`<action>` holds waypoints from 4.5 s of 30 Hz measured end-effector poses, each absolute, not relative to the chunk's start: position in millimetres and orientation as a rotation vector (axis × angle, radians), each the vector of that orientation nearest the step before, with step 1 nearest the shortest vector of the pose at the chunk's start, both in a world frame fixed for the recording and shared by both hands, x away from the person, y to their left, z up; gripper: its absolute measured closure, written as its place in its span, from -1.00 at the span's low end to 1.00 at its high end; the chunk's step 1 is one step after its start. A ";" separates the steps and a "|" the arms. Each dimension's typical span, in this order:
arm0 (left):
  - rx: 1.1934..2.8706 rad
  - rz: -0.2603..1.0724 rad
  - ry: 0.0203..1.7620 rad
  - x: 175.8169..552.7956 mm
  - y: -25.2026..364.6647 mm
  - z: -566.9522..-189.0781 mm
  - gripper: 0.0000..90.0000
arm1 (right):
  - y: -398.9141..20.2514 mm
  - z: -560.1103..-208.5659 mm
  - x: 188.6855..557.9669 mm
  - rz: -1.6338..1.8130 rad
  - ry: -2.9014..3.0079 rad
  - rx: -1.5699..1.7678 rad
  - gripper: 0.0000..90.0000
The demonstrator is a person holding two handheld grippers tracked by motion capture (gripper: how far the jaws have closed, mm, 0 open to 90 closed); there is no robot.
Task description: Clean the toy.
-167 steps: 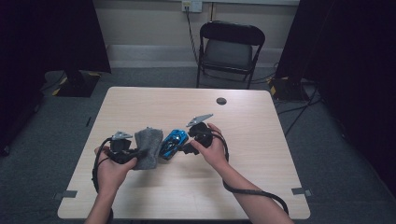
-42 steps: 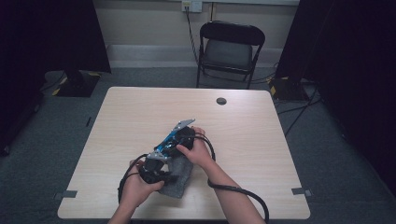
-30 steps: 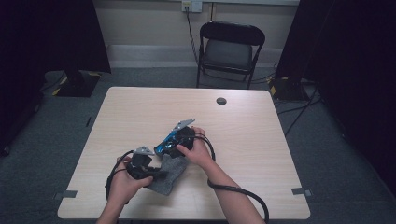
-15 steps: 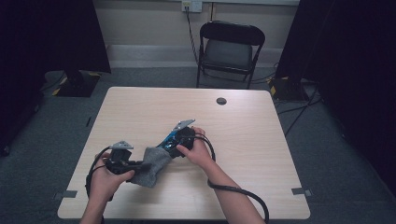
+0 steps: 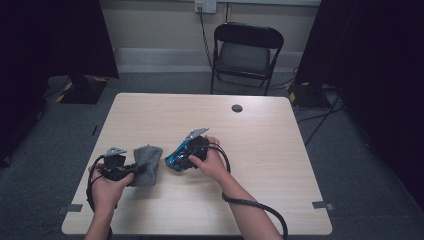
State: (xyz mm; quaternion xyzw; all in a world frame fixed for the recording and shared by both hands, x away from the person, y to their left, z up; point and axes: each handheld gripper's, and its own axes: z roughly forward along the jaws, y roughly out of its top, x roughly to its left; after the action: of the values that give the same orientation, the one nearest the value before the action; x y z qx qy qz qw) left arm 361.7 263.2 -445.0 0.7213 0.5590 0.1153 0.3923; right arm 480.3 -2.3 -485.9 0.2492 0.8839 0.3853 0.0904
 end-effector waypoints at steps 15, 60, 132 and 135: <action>2.014 0.218 1.433 371.9 222.7 -472.9 0.66 | -0.7 -485.2 478.3 1.133 2.621 0.759 -0.97; 2.145 0.026 1.197 343.1 153.9 -469.7 0.68 | 0.4 -483.8 478.9 1.109 2.634 0.760 -0.96; 1.914 0.254 1.352 350.6 260.2 -428.4 0.66 | 0.2 -483.9 478.7 1.111 2.631 0.761 -0.96; 1.890 0.295 1.397 353.8 264.5 -436.2 0.66 | 0.2 -483.9 478.7 1.112 2.631 0.761 -0.96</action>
State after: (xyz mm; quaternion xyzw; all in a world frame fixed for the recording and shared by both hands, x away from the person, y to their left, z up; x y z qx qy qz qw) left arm 353.8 264.5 -436.2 0.7390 0.5464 0.1153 0.3769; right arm 478.7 0.2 -483.9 0.2562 0.8862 0.3746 0.0928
